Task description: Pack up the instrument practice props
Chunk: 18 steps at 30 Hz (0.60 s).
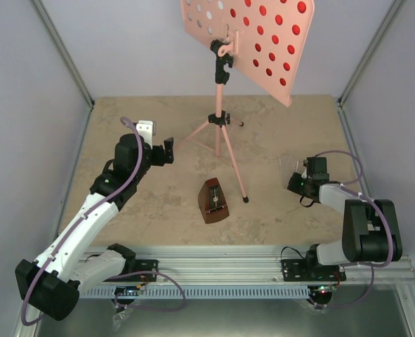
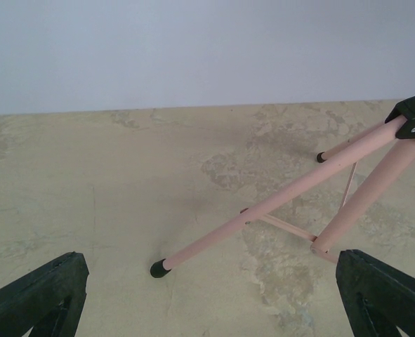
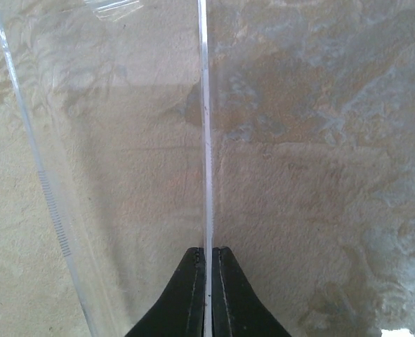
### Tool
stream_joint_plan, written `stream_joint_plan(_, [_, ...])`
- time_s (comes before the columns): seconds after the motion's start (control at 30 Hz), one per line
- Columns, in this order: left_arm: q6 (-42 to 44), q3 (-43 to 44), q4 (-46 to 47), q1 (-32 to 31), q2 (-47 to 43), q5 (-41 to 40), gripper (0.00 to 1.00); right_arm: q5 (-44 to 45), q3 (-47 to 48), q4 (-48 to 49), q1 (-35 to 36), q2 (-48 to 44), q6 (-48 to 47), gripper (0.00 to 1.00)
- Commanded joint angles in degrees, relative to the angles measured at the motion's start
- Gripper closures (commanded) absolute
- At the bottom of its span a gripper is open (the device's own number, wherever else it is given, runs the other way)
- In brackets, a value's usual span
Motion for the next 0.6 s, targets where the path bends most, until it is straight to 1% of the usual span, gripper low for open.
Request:
stream_joint_plan(0.0, [0.4,-0.6,0.7,0.2,-0.7,-1.5,0.01,1.1,-1.2,-1.4,-0.2,-2.2,0.2,0.99])
stream_joint_plan(0.17, [0.5,-0.6,0.7,0.2,-0.7,-1.8,0.01,1.7,-1.6,-3.1,-0.2,-8.6,-0.4,1.00])
stream_joint_plan(0.27, [0.5,-0.6,0.7,0.2,-0.7,-2.0,0.01,-1.1,-2.2,-3.6,-0.2,-15.3,-1.2,1.00])
stream_joint_plan(0.33, [0.5,-0.6,0.7,0.2,-0.8,-2.2,0.01,-5.2,-2.6,-4.3,-0.2,-19.5,-1.0,1.00])
stream_joint_plan(0.5, [0.6,-0.8,0.9,0.2,-2.1,-2.7,0.01,-22.5,-2.8,-6.0,-0.2,-29.0,-0.3,1.00])
stream_joint_plan(0.57, [1.1,-1.4,1.5,0.2,-3.2,-1.9,0.01,-27.9,-2.3,-8.3,1.3,-31.4,-0.8,0.99])
